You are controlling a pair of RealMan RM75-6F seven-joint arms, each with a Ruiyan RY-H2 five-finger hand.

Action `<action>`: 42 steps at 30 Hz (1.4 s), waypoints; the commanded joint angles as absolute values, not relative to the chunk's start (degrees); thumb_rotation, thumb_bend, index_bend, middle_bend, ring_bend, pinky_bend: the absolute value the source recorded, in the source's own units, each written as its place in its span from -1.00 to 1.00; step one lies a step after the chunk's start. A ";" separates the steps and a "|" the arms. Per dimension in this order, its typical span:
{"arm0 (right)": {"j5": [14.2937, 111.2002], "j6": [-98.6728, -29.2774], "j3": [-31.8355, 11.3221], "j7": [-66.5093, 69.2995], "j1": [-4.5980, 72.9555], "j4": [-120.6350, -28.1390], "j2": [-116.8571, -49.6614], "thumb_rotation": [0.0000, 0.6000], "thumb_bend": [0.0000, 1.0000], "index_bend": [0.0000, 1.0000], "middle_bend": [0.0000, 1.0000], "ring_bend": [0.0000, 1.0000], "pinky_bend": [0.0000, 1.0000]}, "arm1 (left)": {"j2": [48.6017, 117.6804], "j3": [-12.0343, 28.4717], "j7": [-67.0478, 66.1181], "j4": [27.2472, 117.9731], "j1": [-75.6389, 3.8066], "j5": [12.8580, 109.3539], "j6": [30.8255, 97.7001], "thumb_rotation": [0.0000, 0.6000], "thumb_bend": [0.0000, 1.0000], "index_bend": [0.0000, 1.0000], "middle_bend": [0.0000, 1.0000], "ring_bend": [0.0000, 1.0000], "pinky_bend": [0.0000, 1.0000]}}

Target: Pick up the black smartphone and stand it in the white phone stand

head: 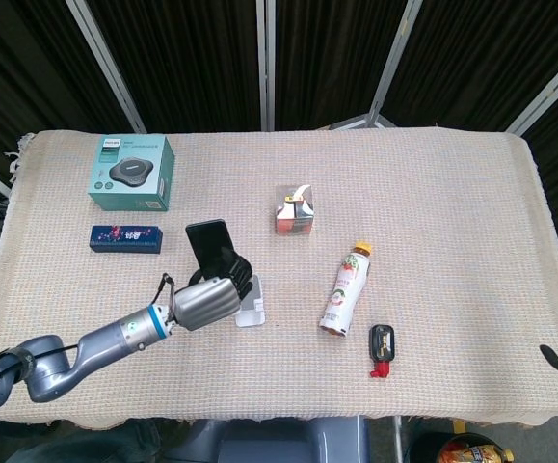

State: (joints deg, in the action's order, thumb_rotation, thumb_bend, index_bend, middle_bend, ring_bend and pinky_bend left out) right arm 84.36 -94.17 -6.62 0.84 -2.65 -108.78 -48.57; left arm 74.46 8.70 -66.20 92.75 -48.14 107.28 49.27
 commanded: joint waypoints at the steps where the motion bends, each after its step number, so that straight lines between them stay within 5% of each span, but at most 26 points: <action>1: 84.27 -94.19 -6.69 1.31 -2.71 -108.65 -48.37 1.00 -1.00 -1.00 -1.00 -1.00 -1.00 | 76.48 9.60 -70.73 94.40 -49.45 104.79 45.53 1.00 -1.00 0.21 -0.22 -0.10 -0.19; 15: 83.68 -93.71 -6.91 2.90 -2.58 -108.43 -47.91 1.00 -1.00 -1.00 -1.00 -1.00 -1.00 | 81.79 10.32 -82.04 92.66 -51.08 97.58 38.80 1.00 -1.00 0.18 -0.24 -0.12 -0.21; 42: 83.58 -93.70 -6.97 4.79 -2.71 -108.16 -47.29 1.00 -1.00 -1.00 -1.00 -1.00 -1.00 | 87.04 6.78 -89.37 89.99 -52.47 91.97 39.92 1.00 -1.00 0.13 -0.30 -0.16 -0.25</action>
